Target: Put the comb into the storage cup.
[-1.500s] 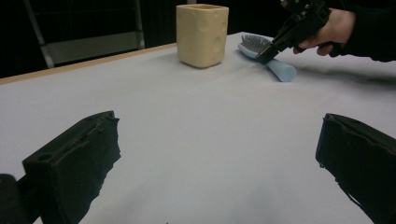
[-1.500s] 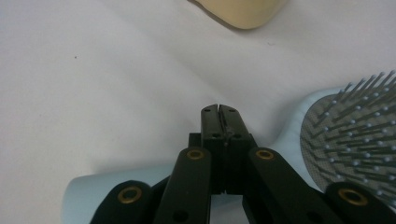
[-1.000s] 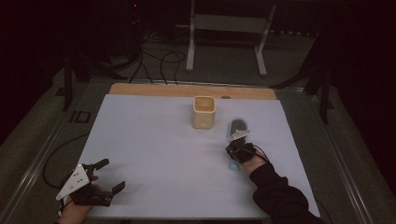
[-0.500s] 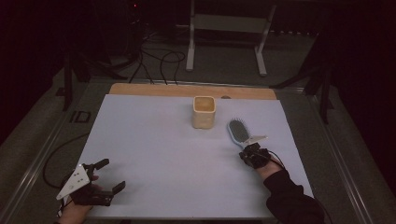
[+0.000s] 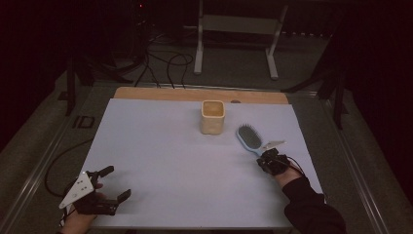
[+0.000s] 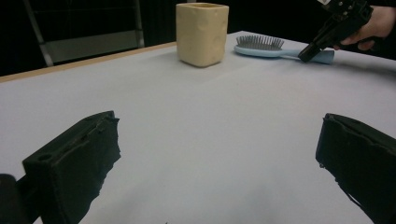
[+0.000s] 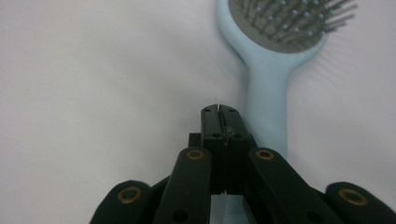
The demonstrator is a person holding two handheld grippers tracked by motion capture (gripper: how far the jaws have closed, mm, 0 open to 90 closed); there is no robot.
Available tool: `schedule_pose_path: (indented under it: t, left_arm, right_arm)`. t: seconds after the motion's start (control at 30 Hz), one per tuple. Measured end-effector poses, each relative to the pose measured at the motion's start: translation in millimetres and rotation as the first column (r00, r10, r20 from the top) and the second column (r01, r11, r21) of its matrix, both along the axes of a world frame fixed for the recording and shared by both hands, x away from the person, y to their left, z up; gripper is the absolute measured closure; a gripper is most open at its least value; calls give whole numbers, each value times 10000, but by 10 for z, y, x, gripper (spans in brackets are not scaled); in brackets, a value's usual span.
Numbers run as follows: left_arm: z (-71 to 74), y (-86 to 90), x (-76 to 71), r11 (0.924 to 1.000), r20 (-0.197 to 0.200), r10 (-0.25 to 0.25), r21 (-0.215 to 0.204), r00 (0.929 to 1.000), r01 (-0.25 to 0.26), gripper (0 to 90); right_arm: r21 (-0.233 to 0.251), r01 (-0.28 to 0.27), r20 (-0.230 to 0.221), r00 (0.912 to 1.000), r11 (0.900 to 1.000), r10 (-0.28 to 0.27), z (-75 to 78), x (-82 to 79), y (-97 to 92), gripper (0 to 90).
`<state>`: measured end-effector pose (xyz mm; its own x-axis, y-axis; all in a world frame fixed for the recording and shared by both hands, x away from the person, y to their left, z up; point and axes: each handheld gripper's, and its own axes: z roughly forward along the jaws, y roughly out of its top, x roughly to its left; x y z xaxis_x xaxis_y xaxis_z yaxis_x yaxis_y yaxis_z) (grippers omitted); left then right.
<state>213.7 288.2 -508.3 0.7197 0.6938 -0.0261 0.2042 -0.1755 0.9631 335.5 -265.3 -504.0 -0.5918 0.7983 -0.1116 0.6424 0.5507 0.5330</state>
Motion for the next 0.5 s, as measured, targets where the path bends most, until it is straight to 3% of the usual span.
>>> schedule_pose_path:
  t: [0.27, 0.5]
  left_arm:
    - [1, 0, -1, 10000, -8, -7, 14, 10000, 7, 0]
    - [2, 0, -2, 10000, -4, -4, 16, 10000, 4, 0]
  right_arm:
    - [100, 201, -111, 9997, 9997, -200, 6, 10, -100, 900]
    - [219, -21, -20, 10000, 9998, 21, 67, -8, -80, 900]
